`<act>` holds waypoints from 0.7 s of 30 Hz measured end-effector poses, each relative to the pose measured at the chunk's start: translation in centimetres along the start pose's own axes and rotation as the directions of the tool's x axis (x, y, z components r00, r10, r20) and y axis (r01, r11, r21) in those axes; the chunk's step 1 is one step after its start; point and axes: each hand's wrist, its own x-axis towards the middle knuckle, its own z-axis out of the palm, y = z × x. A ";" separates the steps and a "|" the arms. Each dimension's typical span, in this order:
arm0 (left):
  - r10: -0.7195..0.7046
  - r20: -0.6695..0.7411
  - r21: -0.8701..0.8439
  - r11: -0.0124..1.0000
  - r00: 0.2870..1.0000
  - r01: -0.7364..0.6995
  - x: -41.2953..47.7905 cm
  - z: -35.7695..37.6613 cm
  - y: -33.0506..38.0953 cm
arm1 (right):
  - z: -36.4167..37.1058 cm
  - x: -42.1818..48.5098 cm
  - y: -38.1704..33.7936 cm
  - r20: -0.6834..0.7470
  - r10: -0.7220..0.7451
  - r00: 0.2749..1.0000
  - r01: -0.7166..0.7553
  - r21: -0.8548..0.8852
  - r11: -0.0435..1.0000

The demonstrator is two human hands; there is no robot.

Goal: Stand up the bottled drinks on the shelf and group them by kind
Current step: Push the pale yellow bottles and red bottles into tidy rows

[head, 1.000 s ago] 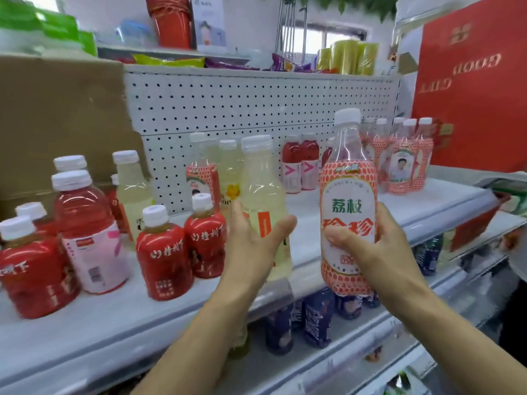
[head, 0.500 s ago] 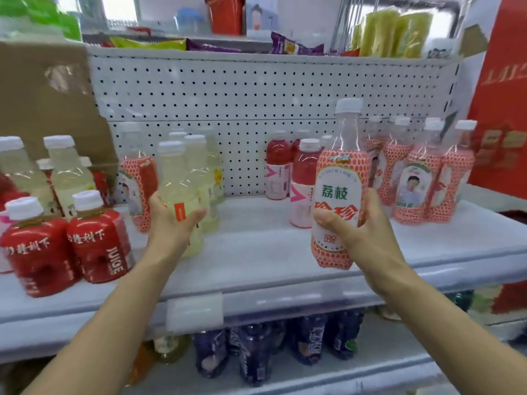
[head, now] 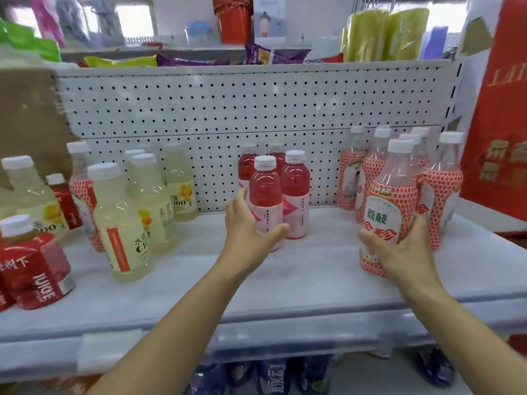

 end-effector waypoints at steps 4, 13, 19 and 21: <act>0.001 0.005 0.010 1.000 1.000 -0.001 3.1 1.8 -1.2 | -0.3 -0.7 -1.1 -0.203 -0.381 0.902 0.322 -0.272 0.907; -0.020 0.039 0.076 0.997 0.999 0.017 7.7 1.8 -4.1 | 10.1 4.7 -1.8 0.498 0.068 0.865 0.165 -0.409 0.898; -0.120 0.012 0.151 0.982 0.993 0.116 11.5 1.7 -5.0 | 14.8 7.8 -0.4 0.479 0.097 0.872 0.172 -0.486 0.857; -0.124 0.030 0.135 0.984 0.992 0.118 11.6 1.6 -5.1 | 15.4 8.1 -0.1 0.455 0.125 0.882 0.128 -0.485 0.865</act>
